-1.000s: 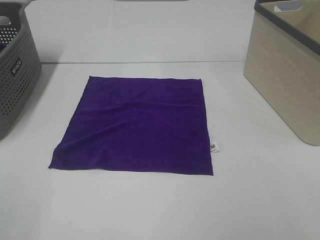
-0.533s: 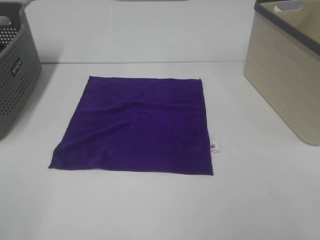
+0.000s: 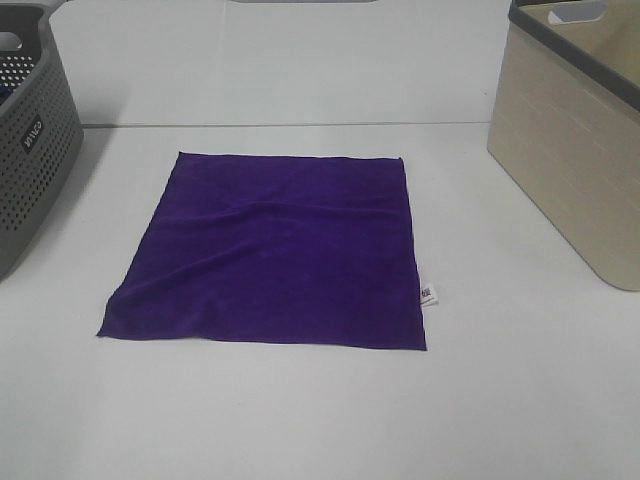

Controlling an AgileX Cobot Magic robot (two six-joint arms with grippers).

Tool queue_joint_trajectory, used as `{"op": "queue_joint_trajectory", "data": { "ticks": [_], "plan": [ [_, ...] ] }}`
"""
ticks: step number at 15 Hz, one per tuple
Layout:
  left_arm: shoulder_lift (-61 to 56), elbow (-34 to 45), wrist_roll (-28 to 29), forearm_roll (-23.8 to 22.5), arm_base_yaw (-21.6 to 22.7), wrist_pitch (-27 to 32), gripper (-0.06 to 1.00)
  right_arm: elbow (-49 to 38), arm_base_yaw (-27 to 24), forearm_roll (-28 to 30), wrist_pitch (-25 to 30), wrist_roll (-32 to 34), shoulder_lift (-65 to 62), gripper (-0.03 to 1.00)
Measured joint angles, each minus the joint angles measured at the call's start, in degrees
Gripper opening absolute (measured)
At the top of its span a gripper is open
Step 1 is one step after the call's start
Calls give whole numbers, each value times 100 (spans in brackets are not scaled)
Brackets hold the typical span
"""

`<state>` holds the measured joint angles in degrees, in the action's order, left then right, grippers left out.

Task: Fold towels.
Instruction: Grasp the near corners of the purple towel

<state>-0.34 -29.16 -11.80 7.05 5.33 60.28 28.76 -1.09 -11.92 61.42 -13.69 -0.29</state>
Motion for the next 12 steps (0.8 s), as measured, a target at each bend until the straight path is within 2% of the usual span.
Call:
{"op": "queue_joint_trajectory", "data": {
  "ticks": [12],
  "plan": [
    [0,0,0,0,0,0,99,0,0,0,0,0,0,99]
  ]
}}
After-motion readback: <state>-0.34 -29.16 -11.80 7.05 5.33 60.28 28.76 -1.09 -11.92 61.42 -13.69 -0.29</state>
